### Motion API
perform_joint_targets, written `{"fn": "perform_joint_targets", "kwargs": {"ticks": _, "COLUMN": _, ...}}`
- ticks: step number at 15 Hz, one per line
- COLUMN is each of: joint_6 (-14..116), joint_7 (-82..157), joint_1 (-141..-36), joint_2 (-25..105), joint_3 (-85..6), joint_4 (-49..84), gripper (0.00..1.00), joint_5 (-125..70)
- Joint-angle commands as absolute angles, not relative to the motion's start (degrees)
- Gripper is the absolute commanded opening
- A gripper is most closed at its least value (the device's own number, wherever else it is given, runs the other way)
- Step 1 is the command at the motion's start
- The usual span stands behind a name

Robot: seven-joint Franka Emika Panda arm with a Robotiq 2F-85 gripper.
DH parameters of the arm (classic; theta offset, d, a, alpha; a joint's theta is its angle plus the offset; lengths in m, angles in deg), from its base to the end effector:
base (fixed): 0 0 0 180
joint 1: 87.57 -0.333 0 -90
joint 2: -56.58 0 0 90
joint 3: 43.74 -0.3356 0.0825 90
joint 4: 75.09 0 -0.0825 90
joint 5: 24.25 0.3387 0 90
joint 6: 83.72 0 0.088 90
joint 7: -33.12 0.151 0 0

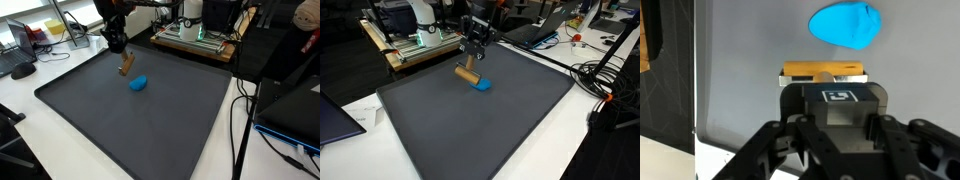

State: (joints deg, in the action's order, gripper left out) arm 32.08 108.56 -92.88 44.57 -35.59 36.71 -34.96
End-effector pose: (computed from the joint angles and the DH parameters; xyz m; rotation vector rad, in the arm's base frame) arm 0.5434 -0.0425 0.3654 2.3370 -1.7254 0.0031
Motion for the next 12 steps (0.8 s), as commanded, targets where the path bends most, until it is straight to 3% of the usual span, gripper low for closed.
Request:
{"fn": "perform_joint_targets", "kwargs": {"ticks": 1, "joint_6": 34.73, "joint_7": 115.85, "joint_1": -93.64, "joint_2": 49.60, "joint_3": -37.90, "joint_4": 42.13, "gripper": 0.22, "joint_5": -39.26}}
{"fn": "perform_joint_targets", "kwargs": {"ticks": 12, "joint_6": 32.57, "joint_7": 138.49, "joint_1": -98.01, "joint_2": 50.80, "joint_3": -45.59, "joint_4": 44.25, "gripper": 0.22, "joint_5": -54.50}}
